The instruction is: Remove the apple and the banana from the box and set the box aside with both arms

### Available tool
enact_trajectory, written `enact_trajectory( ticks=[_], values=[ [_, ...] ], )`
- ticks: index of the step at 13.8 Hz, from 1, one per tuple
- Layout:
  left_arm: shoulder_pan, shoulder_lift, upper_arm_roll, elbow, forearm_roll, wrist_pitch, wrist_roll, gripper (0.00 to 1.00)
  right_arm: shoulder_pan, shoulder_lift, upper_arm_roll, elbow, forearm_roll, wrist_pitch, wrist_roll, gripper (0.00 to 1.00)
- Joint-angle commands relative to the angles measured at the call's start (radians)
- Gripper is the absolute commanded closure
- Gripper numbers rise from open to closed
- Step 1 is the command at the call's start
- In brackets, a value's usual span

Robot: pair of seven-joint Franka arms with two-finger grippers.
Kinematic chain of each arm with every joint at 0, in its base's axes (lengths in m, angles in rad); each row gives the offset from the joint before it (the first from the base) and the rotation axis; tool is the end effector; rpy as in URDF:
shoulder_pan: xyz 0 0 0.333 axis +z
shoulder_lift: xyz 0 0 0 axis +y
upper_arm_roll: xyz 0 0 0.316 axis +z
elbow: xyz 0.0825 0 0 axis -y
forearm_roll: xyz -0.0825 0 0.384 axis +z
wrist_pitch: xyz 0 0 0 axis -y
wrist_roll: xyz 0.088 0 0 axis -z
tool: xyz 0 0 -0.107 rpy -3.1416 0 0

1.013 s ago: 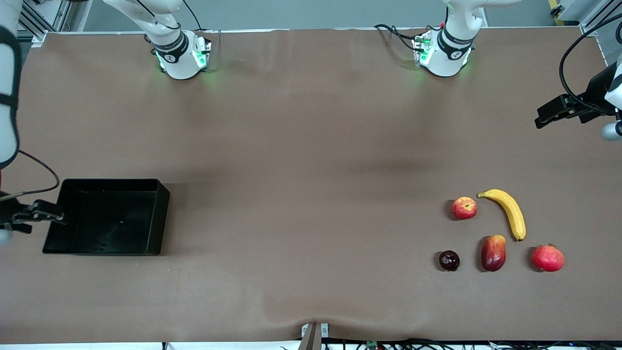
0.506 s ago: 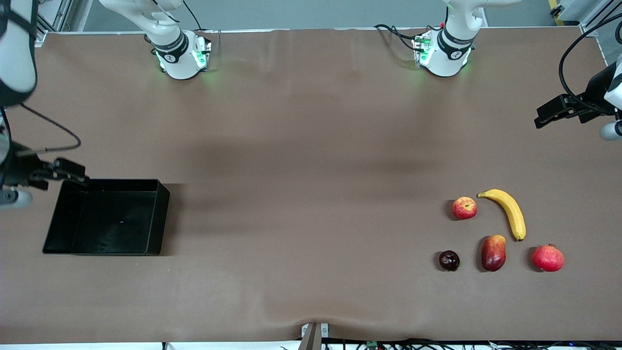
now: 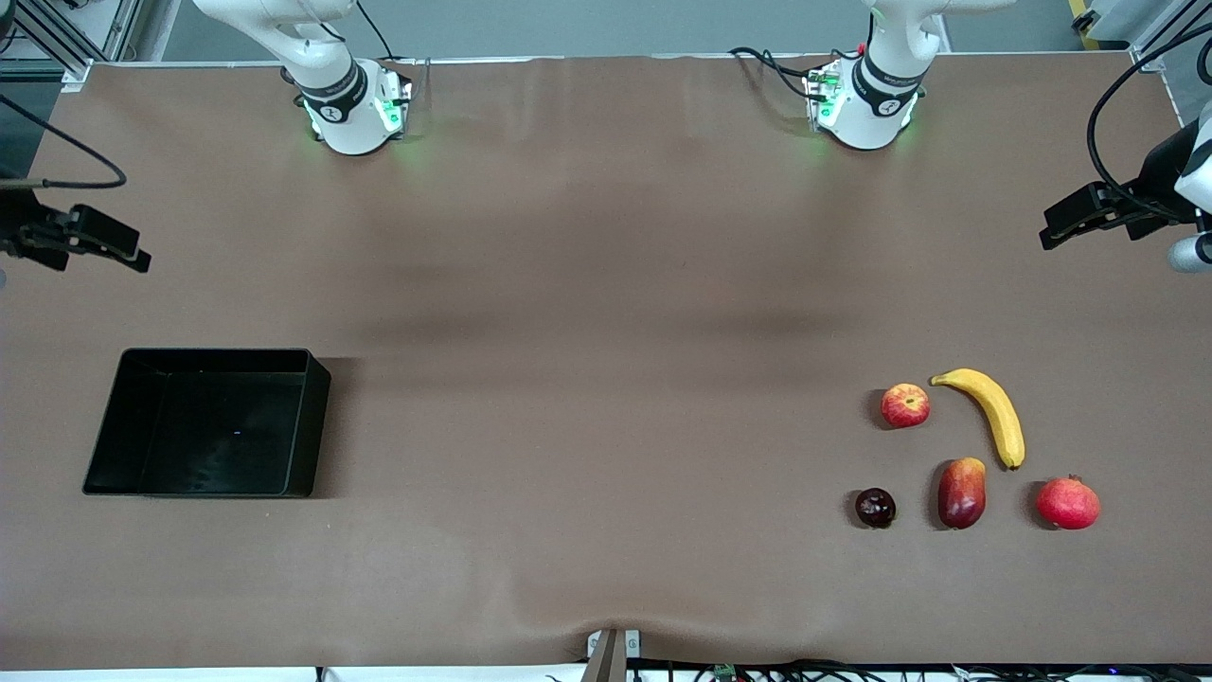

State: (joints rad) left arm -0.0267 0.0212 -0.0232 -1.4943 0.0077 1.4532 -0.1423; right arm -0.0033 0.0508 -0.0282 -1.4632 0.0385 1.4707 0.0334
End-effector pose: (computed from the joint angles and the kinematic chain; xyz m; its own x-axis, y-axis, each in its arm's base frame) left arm 0.5486 -0.0263 0.6385 0.9938 0.0932 -0.0606 0.0924 -0.9956 -0.0159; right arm 0.5603 -0.0128 0.6379 0.9972 -0.0610 -0.0444 -0.0626 -0.9974 -0.0355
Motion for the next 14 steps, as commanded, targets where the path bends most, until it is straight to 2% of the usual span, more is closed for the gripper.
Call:
enact_trajectory(
  ticks=[1, 3, 4, 14],
  values=[
    [0.001, -0.018, -0.003, -0.003, 0.003, 0.004, 0.015, 0.0, -0.017, -0.054, 0.016, -0.078, -0.011, 0.013, 0.025, 0.0],
    [-0.002, -0.018, -0.003, -0.003, 0.003, 0.006, 0.015, 0.0, -0.026, -0.115, 0.016, -0.176, -0.008, 0.068, 0.025, 0.0],
    [-0.002, -0.02, -0.003, -0.004, 0.003, 0.006, 0.015, 0.0, -0.024, -0.121, 0.016, -0.186, -0.008, 0.072, 0.025, 0.0],
    [0.005, -0.037, -0.001, -0.008, -0.005, -0.024, 0.047, 0.0, -0.023, -0.117, 0.013, -0.163, -0.009, 0.068, 0.033, 0.0]
  ],
)
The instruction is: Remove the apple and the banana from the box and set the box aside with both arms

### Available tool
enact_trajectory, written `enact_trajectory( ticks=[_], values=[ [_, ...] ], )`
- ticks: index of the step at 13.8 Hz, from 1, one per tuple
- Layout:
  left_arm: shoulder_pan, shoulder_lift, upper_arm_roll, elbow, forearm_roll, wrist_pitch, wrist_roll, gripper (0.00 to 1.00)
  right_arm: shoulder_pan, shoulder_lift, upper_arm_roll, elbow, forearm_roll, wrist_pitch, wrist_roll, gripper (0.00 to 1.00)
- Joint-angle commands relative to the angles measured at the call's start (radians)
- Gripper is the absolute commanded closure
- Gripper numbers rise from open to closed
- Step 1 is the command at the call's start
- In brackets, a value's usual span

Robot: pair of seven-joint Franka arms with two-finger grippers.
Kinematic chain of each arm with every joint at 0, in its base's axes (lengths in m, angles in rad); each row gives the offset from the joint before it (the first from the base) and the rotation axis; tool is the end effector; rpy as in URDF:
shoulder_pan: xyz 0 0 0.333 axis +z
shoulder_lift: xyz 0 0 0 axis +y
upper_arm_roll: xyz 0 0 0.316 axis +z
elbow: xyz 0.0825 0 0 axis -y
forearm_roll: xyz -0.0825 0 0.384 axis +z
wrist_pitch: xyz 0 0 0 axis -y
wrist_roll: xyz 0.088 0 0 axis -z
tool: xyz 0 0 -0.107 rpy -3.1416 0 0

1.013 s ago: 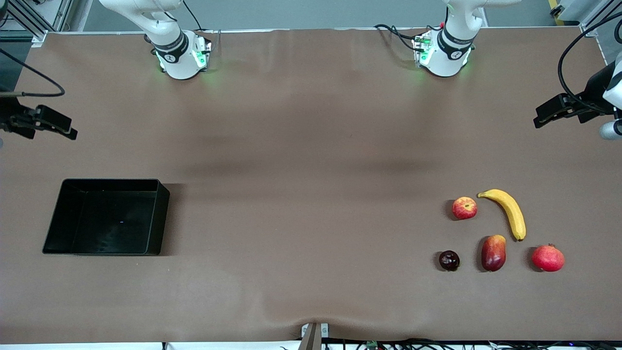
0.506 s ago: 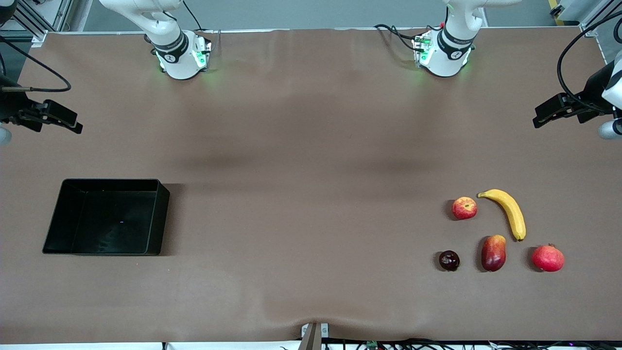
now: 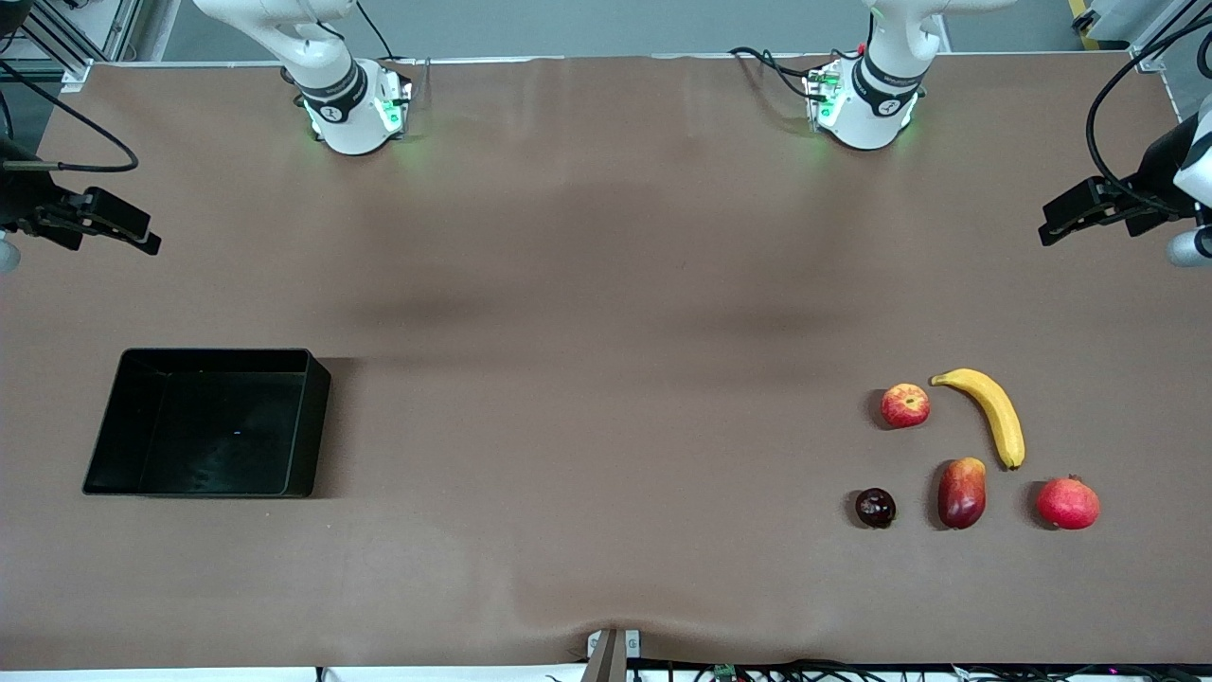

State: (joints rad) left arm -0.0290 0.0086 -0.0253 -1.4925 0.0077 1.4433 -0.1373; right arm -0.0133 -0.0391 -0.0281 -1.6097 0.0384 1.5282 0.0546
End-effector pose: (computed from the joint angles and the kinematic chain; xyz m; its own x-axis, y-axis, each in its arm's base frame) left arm 0.5435 -0.0286 0.6454 0.9949 0.0840 -0.0562 0.0832 -0.9964 -0.0153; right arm 0.5372 -0.0183 0.6240 0.9946 -0.0941 -0.0445 -0.0957 -0.9947 -0.0371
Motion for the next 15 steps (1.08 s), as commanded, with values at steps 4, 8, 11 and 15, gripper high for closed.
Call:
enact_trajectory(
  ticks=[4, 8, 11, 15],
  values=[
    [0.008, -0.035, 0.005, -0.014, -0.003, -0.023, 0.058, 0.0, -0.013, -0.024, 0.013, 0.007, -0.015, 0.007, -0.013, 0.0],
    [0.008, -0.064, 0.007, -0.008, 0.0, -0.02, 0.058, 0.0, -0.007, -0.025, 0.016, 0.017, -0.057, -0.026, -0.022, 0.0],
    [0.009, -0.049, 0.008, 0.011, 0.0, -0.02, 0.059, 0.0, -0.008, -0.025, 0.016, 0.017, -0.066, -0.054, -0.022, 0.0],
    [0.003, -0.024, 0.007, 0.026, 0.003, -0.02, 0.047, 0.0, -0.014, -0.021, 0.013, 0.017, -0.049, -0.059, -0.016, 0.0]
  ],
)
